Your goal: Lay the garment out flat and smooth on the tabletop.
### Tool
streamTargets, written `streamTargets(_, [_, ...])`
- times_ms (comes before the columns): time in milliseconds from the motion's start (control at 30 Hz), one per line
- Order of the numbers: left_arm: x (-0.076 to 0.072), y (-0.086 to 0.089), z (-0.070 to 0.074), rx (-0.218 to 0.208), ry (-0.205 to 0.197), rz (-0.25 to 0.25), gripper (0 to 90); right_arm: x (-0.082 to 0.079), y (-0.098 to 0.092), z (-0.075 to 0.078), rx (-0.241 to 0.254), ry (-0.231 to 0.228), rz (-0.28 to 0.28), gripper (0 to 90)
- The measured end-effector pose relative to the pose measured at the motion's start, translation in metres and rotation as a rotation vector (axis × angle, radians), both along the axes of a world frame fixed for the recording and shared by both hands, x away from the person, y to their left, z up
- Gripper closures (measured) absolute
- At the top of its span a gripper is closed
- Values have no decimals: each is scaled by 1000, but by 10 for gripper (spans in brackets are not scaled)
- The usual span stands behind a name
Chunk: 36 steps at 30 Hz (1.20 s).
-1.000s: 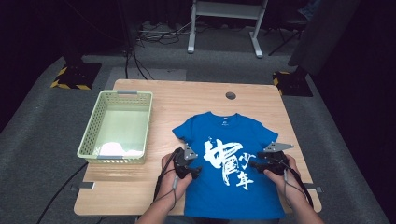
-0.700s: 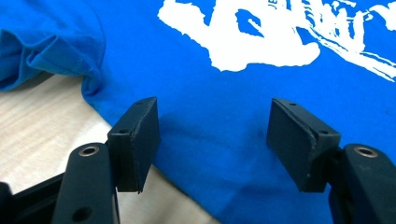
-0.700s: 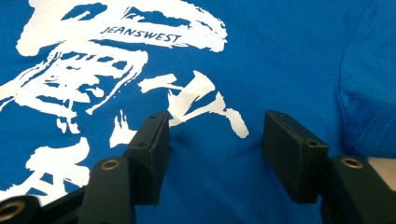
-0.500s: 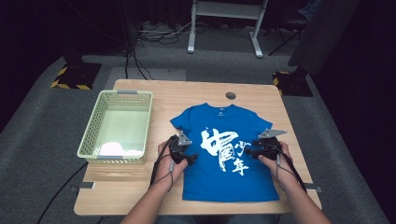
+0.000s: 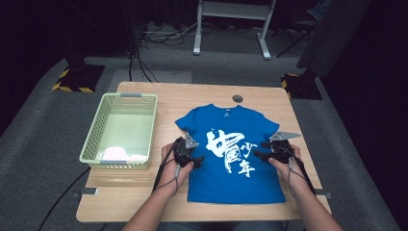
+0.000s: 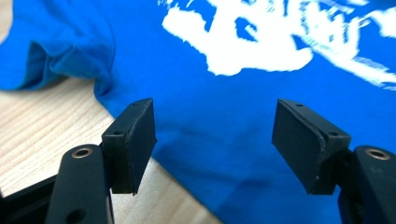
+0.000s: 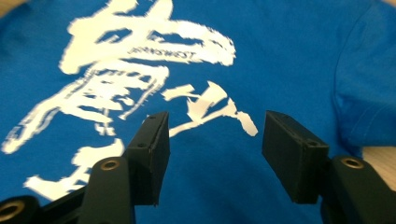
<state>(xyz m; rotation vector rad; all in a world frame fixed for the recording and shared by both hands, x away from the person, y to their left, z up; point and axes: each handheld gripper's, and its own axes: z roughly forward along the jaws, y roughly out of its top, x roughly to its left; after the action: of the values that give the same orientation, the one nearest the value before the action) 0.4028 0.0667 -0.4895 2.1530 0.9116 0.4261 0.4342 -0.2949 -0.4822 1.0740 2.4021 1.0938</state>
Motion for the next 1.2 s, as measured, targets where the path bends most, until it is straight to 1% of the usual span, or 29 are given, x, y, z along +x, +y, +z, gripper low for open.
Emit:
streamTargets(133, [-9, 0, 11, 3, -14, -9, 298, -11, 3, 12, -28, -24, 28, 417])
streamTargets(300, [-19, 1, 21, -2, -34, -12, 295, -22, 5, 22, -39, -42, 45, 417])
streamTargets(433, [-27, 4, 27, 1, -39, -16, 293, -30, 3, 29, -38, -53, 48, 417])
streamTargets(700, [-46, 15, 37, 12, -50, -23, 282, -50, -3, 39, -50, -76, 32, 413])
streamTargets(833, [-53, 26, 40, 18, -58, -19, 276, -59, -10, 43, -33, -66, 15, 416])
streamTargets(867, [-55, 28, 40, 22, -52, -15, 276, -61, -13, 44, -30, -69, 11, 416])
streamTargets(967, [-60, 36, 40, 30, -55, -6, 276, -66, -20, 47, -33, -72, 2, 415])
streamTargets(1067, [-66, 43, 42, 20, -64, 4, 276, -70, -27, 50, -29, -77, -9, 415])
streamTargets(1200, [-73, 51, 45, 26, -69, 4, 276, -75, -33, 53, -39, -83, -13, 415])
